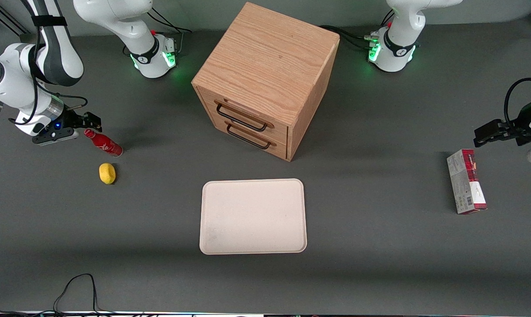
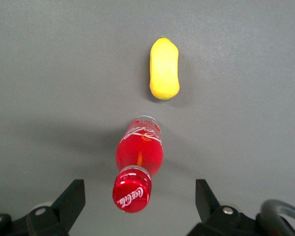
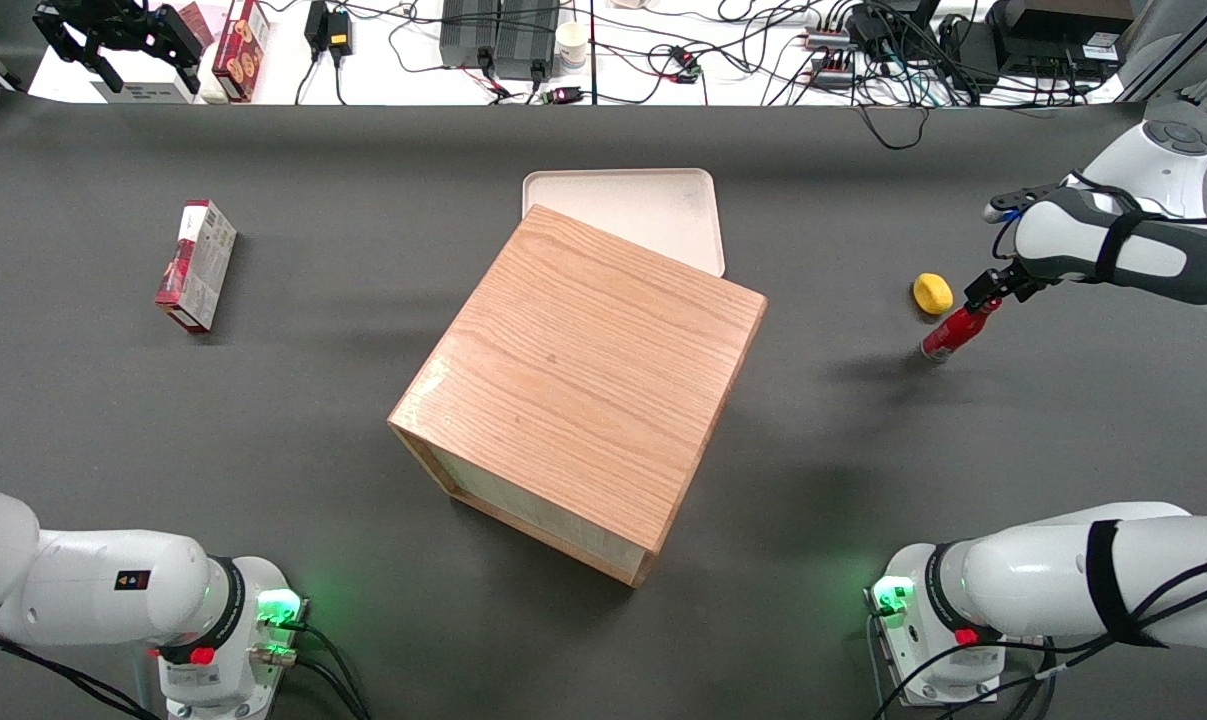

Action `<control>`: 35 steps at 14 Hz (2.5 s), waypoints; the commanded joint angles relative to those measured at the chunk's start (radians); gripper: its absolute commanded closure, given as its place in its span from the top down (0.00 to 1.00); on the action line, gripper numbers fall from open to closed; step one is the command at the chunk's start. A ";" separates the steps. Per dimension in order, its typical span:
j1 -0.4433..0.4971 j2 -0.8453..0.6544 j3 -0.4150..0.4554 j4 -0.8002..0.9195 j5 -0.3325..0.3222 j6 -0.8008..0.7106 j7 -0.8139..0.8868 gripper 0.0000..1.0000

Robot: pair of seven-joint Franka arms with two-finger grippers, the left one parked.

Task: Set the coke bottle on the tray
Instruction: 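Close the right gripper on the red bottle, then lift the red bottle off the table with the right gripper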

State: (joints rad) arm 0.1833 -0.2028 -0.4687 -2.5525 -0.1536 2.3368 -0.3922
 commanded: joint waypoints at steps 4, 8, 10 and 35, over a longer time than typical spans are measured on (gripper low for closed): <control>0.015 -0.003 -0.010 -0.024 -0.023 0.044 0.029 0.08; 0.015 -0.003 -0.010 -0.032 -0.023 0.061 0.029 0.01; 0.015 -0.003 -0.010 -0.032 -0.023 0.059 0.029 0.01; 0.039 0.262 0.150 1.023 0.107 -0.977 0.119 0.00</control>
State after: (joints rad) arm 0.2236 -0.1140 -0.3140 -1.8074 -0.1022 1.5175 -0.2797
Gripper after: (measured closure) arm 0.687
